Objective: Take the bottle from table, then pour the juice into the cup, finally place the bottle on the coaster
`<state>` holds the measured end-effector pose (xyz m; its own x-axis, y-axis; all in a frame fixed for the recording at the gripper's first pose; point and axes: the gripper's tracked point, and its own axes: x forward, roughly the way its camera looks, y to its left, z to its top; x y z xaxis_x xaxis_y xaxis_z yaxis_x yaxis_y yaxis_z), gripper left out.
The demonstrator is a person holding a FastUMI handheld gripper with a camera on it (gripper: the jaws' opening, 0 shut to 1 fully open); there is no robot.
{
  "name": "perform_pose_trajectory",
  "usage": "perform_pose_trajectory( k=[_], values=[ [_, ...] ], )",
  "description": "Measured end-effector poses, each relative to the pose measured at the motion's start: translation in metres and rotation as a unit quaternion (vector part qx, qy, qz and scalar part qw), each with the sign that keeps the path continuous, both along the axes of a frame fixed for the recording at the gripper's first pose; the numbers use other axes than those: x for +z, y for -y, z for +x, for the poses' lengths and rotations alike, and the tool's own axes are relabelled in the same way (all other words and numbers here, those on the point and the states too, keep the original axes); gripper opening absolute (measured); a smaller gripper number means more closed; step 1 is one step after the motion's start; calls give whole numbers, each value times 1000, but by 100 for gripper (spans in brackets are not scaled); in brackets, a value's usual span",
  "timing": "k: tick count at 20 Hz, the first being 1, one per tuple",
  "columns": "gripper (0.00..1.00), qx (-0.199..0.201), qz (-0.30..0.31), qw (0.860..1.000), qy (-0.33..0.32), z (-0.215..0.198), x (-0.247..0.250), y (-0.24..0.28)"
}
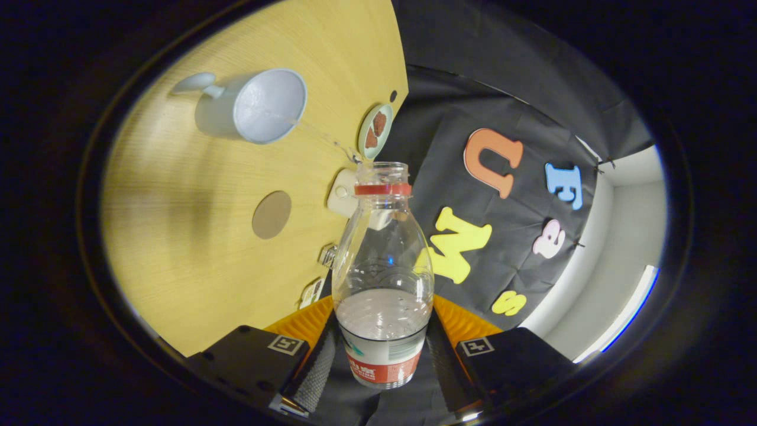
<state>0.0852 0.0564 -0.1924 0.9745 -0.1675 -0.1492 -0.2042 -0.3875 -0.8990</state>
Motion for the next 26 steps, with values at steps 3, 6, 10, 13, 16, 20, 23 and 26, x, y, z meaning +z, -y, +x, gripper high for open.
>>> perform_pose_trajectory(
  k=[3, 6, 10, 13, 16, 20, 23, 26],
  values=[
    [81, 3, -12, 1000, 3, 0, 4, -1],
    [81, 21, -21, 999, 15, 2, 14, -8],
    [81, 24, -34, 999, 19, 5, 13, -9],
    [81, 36, -43, 998, 29, 5, 19, -14],
    [81, 40, -45, 998, 34, 3, 24, -17],
    [81, 36, -51, 997, 36, 3, 31, -16],
    [81, 38, -64, 997, 36, 2, 39, -19],
    [81, 36, -76, 996, 40, 0, 48, -19]
  ],
)
